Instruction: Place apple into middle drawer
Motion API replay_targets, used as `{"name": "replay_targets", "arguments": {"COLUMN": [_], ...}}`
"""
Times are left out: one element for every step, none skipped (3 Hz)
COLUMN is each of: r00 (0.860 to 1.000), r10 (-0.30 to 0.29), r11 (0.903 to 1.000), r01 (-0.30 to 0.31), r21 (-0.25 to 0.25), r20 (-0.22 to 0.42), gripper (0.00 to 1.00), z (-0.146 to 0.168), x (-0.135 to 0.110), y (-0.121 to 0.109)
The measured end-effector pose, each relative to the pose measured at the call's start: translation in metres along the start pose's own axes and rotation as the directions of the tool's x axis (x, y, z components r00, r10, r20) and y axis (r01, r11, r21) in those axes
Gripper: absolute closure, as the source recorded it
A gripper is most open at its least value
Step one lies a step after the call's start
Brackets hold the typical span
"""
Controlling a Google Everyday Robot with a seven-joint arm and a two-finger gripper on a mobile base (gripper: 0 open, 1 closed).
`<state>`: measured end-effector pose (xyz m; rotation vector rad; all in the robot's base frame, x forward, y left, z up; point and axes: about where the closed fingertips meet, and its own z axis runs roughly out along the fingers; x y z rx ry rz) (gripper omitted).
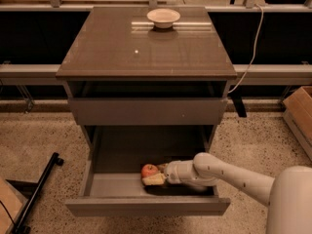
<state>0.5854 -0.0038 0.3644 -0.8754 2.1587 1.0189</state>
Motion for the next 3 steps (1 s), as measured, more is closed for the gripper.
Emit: {"name": "replay_targets", "arguments": {"r00": [1.0,1.0,1.0], "r10": [0.0,0.0,0.0], "r11": [1.0,1.0,1.0], "r01": [0.0,0.0,0.0], "r21": [0.0,0.0,0.0], "r20": [0.0,0.0,0.0], "gripper": [0.12,0.0,0.0], "z": [-0.001,-0.0024,-0.0047], "x": [-0.0014,-0.0033,-0.0068], "y": [0.0008,0.0019,0.0041]}}
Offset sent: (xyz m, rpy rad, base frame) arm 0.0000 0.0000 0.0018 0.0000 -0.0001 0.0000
